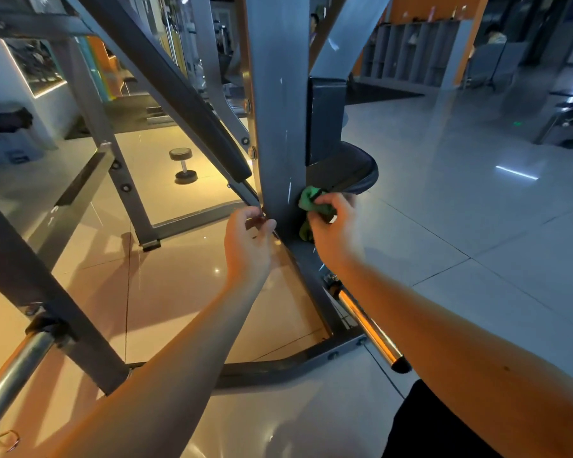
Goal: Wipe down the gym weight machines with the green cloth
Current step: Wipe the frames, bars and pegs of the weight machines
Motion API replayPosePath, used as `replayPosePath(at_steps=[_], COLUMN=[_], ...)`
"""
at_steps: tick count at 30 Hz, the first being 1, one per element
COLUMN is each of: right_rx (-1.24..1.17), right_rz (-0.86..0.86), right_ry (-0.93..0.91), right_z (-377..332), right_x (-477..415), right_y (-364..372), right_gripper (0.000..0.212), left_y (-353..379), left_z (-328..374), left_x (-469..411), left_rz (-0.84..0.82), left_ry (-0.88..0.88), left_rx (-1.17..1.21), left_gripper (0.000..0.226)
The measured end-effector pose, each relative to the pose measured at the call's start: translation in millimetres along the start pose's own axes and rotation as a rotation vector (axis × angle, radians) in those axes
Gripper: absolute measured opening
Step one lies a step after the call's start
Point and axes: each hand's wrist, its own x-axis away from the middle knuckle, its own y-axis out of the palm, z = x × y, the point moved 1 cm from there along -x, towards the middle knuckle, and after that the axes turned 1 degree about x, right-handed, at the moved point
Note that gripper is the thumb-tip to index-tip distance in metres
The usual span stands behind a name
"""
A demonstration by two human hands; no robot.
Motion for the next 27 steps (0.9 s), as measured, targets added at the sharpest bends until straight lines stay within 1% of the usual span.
replayPosePath(at_steps=[2, 6, 8, 10, 13, 14, 16, 19, 21, 23, 25, 27], right_rx=[0.010, -0.025, -0.021, 0.051, 0.126, 0.126, 0.075, 0.000, -0.079, -0.109, -0.127, -0.140], right_rz=[0.014, 0.136, 0.168, 0.158, 0.109, 0.117, 0.175, 0.186, 0.178, 0.187, 0.208, 0.270], right_ry=[0.000, 0.054, 0.130, 0.222, 0.445, 0.506, 0.569, 0.599, 0.661, 0.691, 0.635, 0.575], right_z=[6.1, 25.8, 41.8, 66.5, 98.6, 104.4, 106.2, 97.5, 92.9, 91.0, 87.0, 81.5], right_x=[2.2, 9.5, 20.0, 29.7, 35.5, 36.6, 41.1, 59.8, 71.3, 66.8, 56.0, 48.9], right_y=[9.5, 16.5, 15.3, 13.1, 3.9, 2.0, 4.3, 24.8, 34.3, 33.3, 27.8, 27.2], right_gripper=[0.023, 0.011, 0.008, 0.010, 0.019, 0.020, 0.021, 0.021, 0.024, 0.021, 0.018, 0.013], left_y=[3.7, 9.5, 13.0, 16.0, 17.6, 17.8, 17.4, 16.8, 17.2, 17.1, 17.1, 16.9], left_z=[-7.1, -17.3, -19.2, -18.9, -17.8, -18.3, -19.6, -23.4, -25.9, -28.1, -29.8, -31.1], left_x=[-0.8, 6.1, 11.3, 15.1, 18.3, 18.4, 17.7, 16.3, 14.7, 13.2, 12.8, 11.8], left_rz=[0.003, 0.025, 0.039, 0.047, 0.048, 0.043, 0.037, 0.031, 0.023, 0.029, 0.029, 0.033], left_ry=[0.015, 0.059, 0.068, 0.054, 0.017, 0.020, 0.036, 0.074, 0.090, 0.098, 0.104, 0.109], left_rx=[0.021, 0.068, 0.098, 0.131, 0.173, 0.184, 0.193, 0.185, 0.189, 0.189, 0.192, 0.187], left_gripper=[0.027, 0.027, 0.028, 0.028, 0.030, 0.030, 0.029, 0.030, 0.030, 0.030, 0.031, 0.031])
